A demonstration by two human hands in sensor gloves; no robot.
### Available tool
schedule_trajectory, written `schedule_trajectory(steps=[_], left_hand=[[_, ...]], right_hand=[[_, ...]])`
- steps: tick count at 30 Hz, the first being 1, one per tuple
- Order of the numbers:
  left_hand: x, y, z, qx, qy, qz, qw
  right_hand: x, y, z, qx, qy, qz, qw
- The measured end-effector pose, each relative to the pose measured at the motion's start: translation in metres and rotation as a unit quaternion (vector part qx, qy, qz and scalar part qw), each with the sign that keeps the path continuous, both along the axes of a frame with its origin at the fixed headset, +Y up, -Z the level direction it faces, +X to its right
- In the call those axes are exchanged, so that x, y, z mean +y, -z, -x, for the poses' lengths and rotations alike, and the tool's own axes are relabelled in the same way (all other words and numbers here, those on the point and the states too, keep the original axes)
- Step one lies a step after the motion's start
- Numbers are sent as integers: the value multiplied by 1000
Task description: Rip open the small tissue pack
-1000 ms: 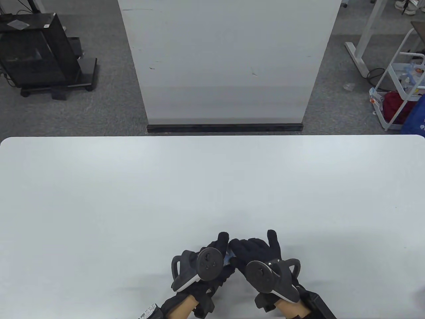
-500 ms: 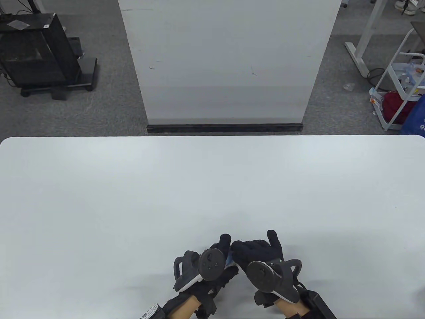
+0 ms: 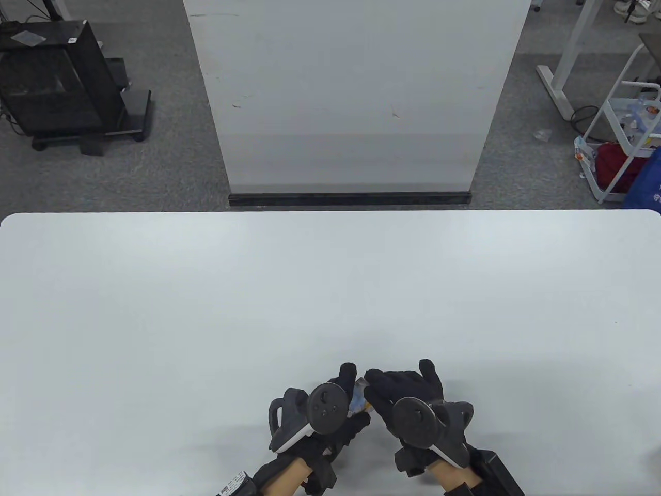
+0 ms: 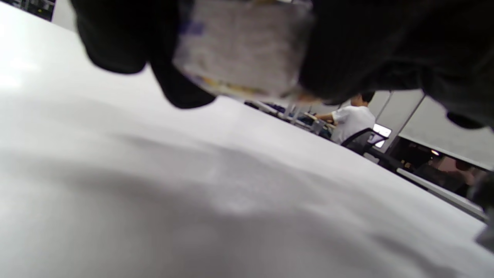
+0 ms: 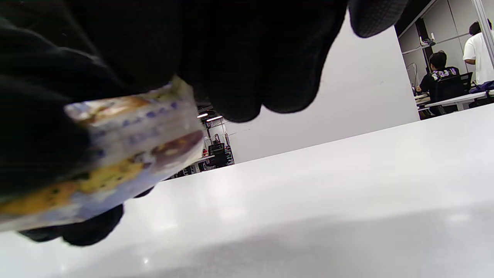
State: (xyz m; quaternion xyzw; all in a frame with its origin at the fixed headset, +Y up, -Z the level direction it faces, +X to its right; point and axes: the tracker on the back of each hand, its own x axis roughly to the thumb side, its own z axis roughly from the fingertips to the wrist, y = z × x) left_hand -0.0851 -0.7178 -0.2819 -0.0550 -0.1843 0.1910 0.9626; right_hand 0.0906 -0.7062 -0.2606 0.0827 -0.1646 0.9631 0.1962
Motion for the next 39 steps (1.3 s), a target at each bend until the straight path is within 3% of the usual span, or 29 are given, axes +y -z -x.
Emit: schedule_trajectory(steps=[6,16,23,31,39], left_hand=[[5,8,17,35,-11,6,999],[11,33,75,168,1,-6,986],[5,50,125,288,32,0,957],[-2,54,163,409,63,30,910],[-11,55,183,463,96,69,878]], right_hand=[[-5,5,-2,6,-67,53,996],[-10,10,-7,2,-98,88,991],[-11,12,-7,4,-106,110,988],[-10,12,-8,2,-105,123,987],[-9,13,-12,-3,-107,128,986]])
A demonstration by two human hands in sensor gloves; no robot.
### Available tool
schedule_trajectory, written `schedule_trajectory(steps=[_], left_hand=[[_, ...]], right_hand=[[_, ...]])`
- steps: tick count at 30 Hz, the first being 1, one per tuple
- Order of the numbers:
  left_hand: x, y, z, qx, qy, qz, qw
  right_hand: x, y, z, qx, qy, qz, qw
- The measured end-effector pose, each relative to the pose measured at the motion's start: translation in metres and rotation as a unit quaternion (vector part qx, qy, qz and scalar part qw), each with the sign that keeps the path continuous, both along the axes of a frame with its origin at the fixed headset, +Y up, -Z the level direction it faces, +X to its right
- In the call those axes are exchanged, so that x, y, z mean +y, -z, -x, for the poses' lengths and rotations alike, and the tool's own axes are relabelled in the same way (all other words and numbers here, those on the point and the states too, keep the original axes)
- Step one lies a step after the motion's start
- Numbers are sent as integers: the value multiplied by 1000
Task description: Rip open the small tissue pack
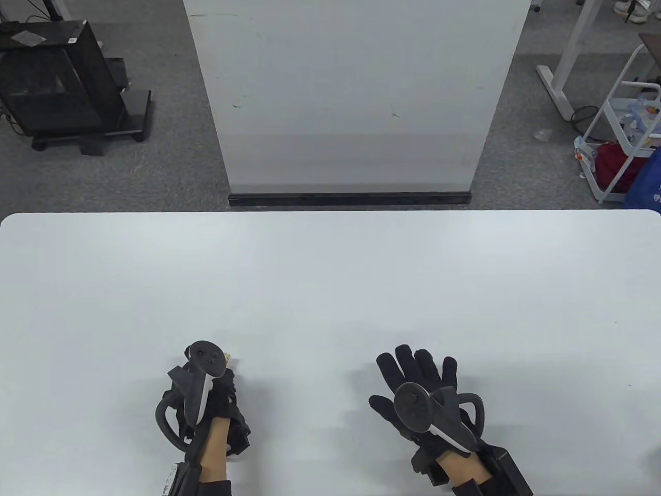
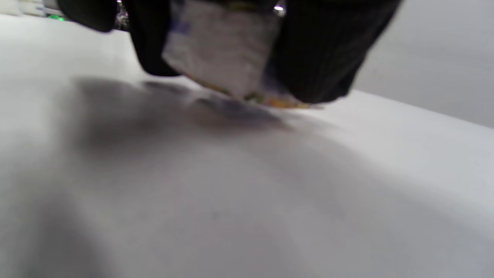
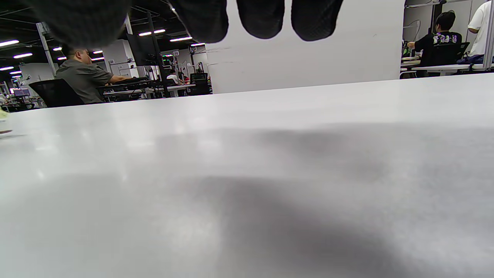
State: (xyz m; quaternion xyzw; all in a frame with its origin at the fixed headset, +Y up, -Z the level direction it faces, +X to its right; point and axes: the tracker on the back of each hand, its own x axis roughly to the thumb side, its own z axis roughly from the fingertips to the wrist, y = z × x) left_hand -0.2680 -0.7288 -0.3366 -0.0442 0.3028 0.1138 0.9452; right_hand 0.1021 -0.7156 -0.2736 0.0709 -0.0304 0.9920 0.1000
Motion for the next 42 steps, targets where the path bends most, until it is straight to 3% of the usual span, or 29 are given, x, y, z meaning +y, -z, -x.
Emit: schedule_trajectory(steps=[5,10,18,21,31,42], left_hand=[[0,-1,3,17,16,38,999],[11,-5,-5,-1,10,4,1000],[15,-6,-40,-101,9,-14,995],[13,-8,-60,-169,19,-15,985],[5,-11,-99,-290,16,9,957],[-3,-17,-118,-313,30,36,949]], right_hand=[[0,1,-1,-2,-1,2,1000],[-3,2,0,-4,-18,9,1000],[-4,3,0,-7,-11,9,1000],[-6,5,0,-7,-13,14,1000],[-8,5,0,-4,-18,20,1000],[-10,9,-3,-6,-17,30,999]])
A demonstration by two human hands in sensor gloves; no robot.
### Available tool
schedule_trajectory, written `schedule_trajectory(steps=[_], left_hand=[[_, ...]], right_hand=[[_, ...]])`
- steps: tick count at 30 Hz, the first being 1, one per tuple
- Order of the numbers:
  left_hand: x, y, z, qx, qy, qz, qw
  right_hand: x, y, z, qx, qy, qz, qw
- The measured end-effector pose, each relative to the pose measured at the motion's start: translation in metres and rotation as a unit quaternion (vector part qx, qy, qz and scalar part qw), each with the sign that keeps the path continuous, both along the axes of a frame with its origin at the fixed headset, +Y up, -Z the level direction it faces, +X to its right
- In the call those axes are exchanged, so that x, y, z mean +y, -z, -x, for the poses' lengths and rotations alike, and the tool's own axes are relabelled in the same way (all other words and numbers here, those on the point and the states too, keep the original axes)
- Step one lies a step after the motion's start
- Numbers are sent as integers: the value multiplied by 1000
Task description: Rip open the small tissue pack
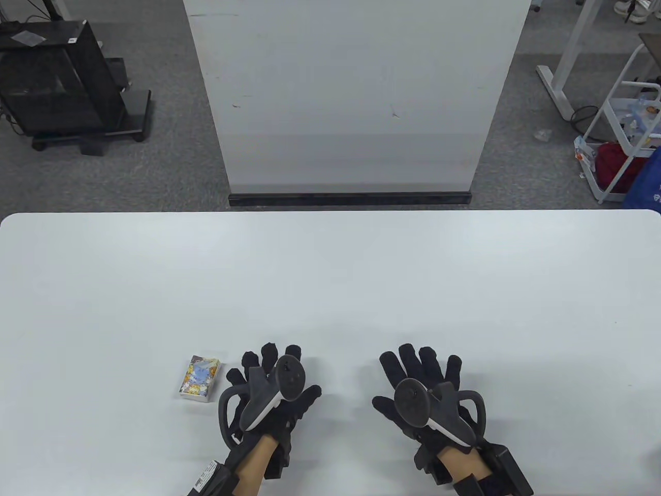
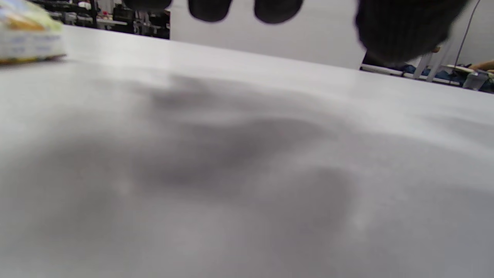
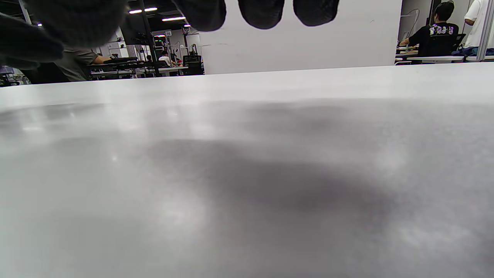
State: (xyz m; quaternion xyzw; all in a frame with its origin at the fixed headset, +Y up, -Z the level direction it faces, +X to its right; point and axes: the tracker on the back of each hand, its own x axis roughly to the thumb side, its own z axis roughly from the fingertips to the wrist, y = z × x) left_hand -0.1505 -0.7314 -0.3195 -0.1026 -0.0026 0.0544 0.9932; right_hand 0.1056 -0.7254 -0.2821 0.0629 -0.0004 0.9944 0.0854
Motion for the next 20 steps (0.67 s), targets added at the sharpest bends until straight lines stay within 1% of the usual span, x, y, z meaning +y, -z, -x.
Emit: schedule_trajectory(steps=[3,7,20], left_hand=[[-2,-2,-3,-12,-10,2,1000],[-3,-4,-8,-20,1,3,1000],[-6,-5,-12,-28,5,11,1000]], right_hand=[[-1,0,0,2,0,2,1000],[-1,-1,2,6,0,2,1000],[-1,-1,2,2,-2,0,1000]])
